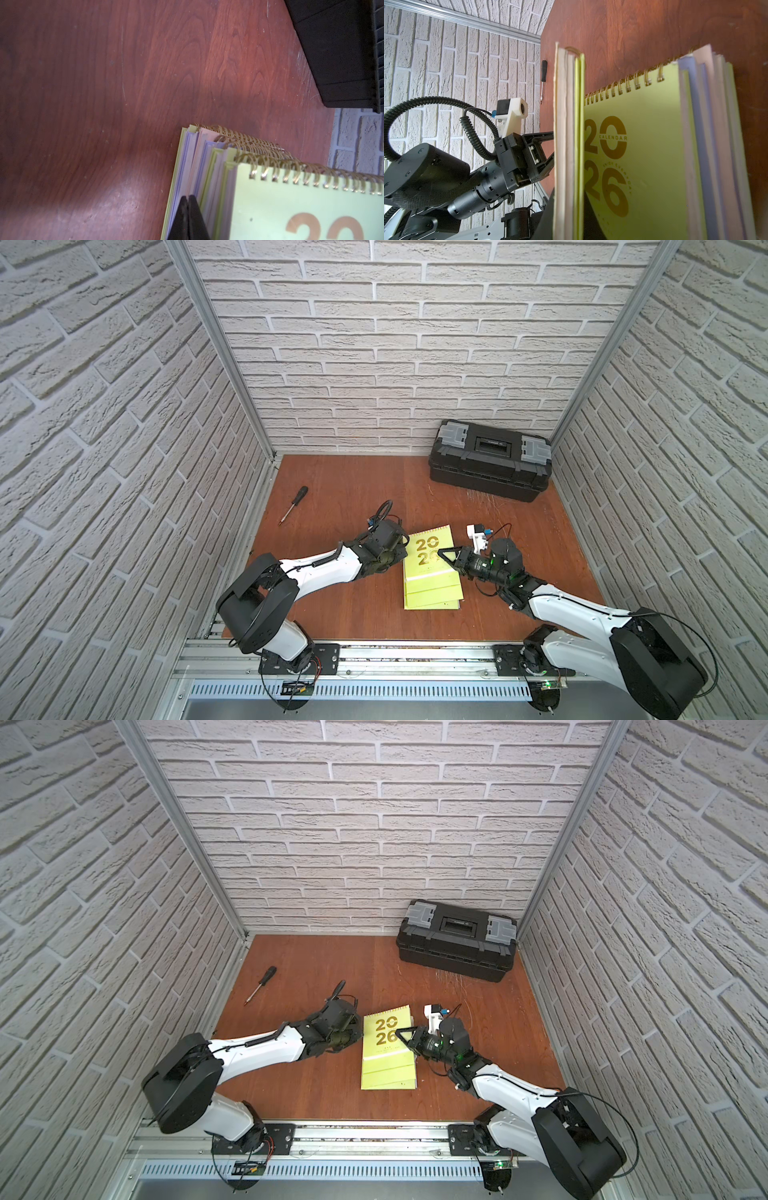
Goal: Stack the calendars
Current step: Place the calendar at the calendar.
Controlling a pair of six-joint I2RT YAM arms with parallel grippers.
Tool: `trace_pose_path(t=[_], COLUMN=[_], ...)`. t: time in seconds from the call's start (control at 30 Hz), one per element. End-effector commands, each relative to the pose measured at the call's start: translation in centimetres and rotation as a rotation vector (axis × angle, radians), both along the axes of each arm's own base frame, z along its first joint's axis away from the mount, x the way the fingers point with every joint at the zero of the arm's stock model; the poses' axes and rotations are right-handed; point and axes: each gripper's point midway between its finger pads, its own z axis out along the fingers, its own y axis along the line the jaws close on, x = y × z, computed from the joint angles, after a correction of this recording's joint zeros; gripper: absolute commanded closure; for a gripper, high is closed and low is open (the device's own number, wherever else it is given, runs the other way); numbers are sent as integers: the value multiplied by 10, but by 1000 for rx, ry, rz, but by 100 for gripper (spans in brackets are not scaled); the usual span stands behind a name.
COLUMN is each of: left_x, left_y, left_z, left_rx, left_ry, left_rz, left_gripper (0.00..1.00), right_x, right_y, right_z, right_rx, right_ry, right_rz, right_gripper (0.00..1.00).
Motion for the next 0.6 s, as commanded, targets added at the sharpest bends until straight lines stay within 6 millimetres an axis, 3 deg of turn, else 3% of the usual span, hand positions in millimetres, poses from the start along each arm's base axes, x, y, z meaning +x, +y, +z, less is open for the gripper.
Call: trace_pose_path(t=[0.0, 0.57], left_x=[4, 4], left_y=[-10, -13], left_z=[6, 9], left_rx=[-35, -40], left_ry=[-22, -29], left_rz=[-1, -7], left_gripper=[94, 94], right_x=[3, 1], right_y=[6, 0], right_z=[18, 6], right_rx=[28, -69], right_ry=[-90, -64], right_rz=[11, -4], right_gripper=[97, 84])
